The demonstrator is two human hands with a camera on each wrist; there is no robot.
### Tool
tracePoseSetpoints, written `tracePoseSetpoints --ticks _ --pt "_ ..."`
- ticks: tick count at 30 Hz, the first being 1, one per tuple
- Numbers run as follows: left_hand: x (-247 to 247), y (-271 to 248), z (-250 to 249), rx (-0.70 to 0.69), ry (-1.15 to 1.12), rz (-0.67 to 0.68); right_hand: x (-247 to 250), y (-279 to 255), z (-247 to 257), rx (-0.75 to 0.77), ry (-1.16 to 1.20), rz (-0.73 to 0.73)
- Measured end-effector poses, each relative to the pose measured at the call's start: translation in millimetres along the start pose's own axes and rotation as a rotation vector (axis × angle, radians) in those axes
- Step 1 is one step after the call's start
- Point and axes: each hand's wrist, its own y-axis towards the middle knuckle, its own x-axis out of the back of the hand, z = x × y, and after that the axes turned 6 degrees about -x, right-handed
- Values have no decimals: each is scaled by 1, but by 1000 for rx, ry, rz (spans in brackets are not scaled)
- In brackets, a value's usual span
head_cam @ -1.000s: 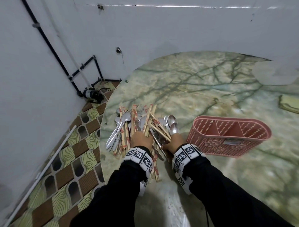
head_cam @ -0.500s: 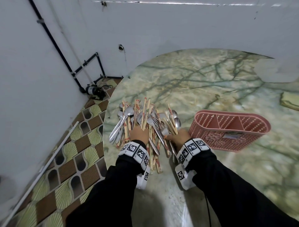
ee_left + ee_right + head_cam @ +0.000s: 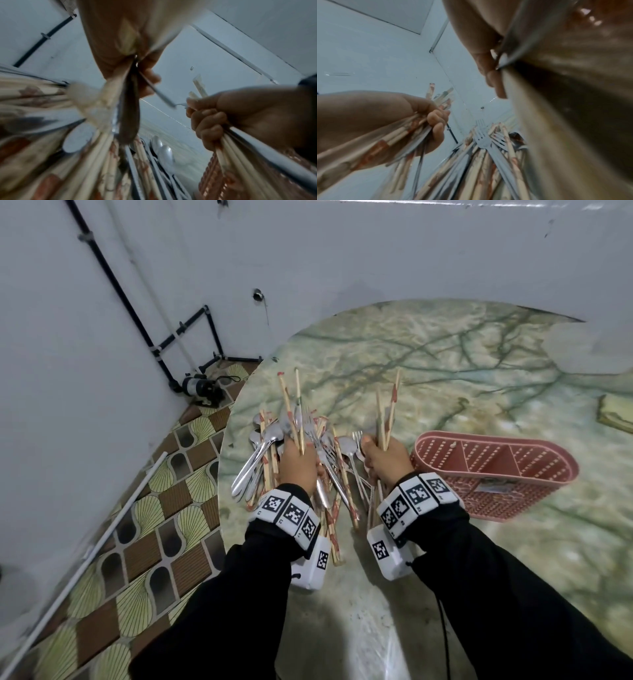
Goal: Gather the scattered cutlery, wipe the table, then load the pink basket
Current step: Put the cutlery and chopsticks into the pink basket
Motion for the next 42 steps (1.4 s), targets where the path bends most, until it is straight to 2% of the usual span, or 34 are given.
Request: tracePoseSetpoints --ticks 2,7,11,15,19,25,35,42 --pt "-8 0 3 3 29 29 -1 4 -3 -20 -72 -66" --pt "-38 -5 13 63 264 204 -9 2 -23 -99 -324 -162" --pt "-54 -1 19 141 458 234 -13 -2 -32 -189 -453 -219" --pt "-64 4 18 119 642 238 -16 3 -31 -236 -474 -219" --pt "-68 5 18 83 725 265 -14 5 -30 -253 -503 -162" --pt "-68 9 21 140 713 250 -11 -4 -25 -278 -555 -163" --pt "-61 5 18 180 639 251 -14 -2 -33 -228 -443 -145" --pt "-43 0 20 105 531 246 -9 -2 -34 -217 -273 -78"
